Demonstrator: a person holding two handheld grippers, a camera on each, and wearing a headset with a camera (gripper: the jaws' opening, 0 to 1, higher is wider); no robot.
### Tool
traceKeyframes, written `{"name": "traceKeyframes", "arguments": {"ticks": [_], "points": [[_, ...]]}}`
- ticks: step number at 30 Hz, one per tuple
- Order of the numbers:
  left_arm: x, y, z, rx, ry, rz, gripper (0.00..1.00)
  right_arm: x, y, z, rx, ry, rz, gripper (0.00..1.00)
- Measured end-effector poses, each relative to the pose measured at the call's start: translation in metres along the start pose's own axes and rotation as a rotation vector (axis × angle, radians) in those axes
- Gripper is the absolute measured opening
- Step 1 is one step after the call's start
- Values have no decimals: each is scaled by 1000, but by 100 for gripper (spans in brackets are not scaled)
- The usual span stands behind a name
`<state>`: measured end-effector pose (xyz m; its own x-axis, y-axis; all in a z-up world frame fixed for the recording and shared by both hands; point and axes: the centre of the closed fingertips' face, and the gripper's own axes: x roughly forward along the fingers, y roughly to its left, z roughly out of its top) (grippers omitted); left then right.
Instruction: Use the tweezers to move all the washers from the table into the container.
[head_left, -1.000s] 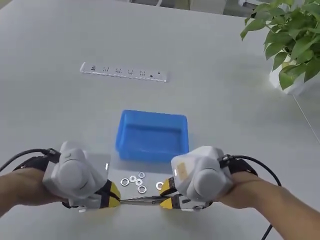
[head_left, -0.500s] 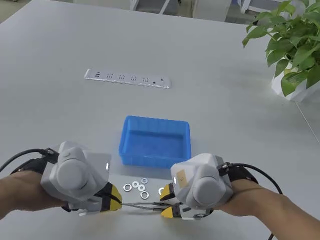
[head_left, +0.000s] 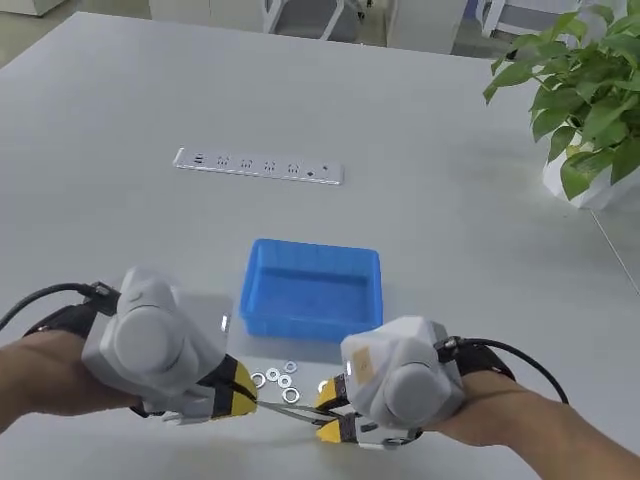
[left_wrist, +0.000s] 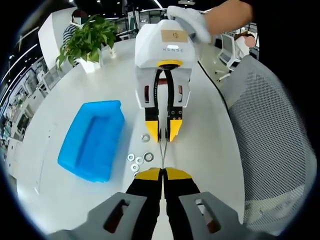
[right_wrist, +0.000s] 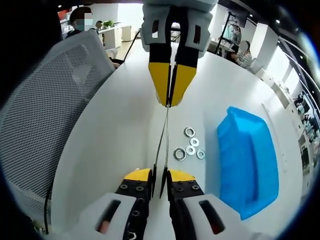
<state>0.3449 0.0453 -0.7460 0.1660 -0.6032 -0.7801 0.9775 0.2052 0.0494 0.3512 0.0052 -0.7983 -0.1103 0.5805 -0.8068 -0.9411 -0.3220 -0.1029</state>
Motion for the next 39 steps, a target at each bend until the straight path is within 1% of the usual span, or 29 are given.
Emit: {"name": "traceKeyframes", "arguments": {"ticks": [1, 3, 5, 7, 10, 13, 14, 15, 18, 24, 30, 33, 34, 37, 39], "points": [[-1, 0, 4, 3, -7, 2, 4, -1, 0, 1, 1, -2, -2, 13], [-2, 1, 6, 5, -12, 3, 4, -1, -1, 0, 3, -3, -7, 13], [-6, 0, 14, 13, -31, 1, 4, -2, -1, 1, 9, -6, -12, 12], [-7, 0, 18, 15, -40, 3, 4, -4, -1, 2, 14, -8, -20, 12], [-11, -1, 28, 23, -64, 1, 4, -7, -1, 4, 30, -16, -27, 11], [-16, 0, 39, 34, -93, 7, 4, -11, -2, 9, 46, -32, -36, 11], [-18, 1, 45, 42, -111, 13, 4, -11, -3, 11, 49, -38, -41, 11], [-20, 1, 48, 46, -120, 15, 4, -12, -4, 12, 57, -45, -45, 11], [-23, 1, 58, 58, -141, 17, 4, -13, -5, 17, 79, -64, -51, 11], [-21, -2, 67, 73, -163, 5, 4, -9, -2, 22, 90, -82, -57, 11], [-11, -8, 76, 88, -183, -22, 5, -6, 4, 21, 100, -86, -52, 10], [-9, -10, 82, 104, -207, -34, 5, -9, 4, 19, 104, -90, -54, 9], [-8, -11, 83, 106, -210, -43, 5, -9, 5, 18, 104, -91, -53, 9], [-6, -12, 85, 123, -217, -48, 5, -9, 5, 18, 95, -87, -53, 9], [-2, -12, 82, 128, -203, -54, 6, -9, 5, 18, 95, -90, -52, 9]]}}
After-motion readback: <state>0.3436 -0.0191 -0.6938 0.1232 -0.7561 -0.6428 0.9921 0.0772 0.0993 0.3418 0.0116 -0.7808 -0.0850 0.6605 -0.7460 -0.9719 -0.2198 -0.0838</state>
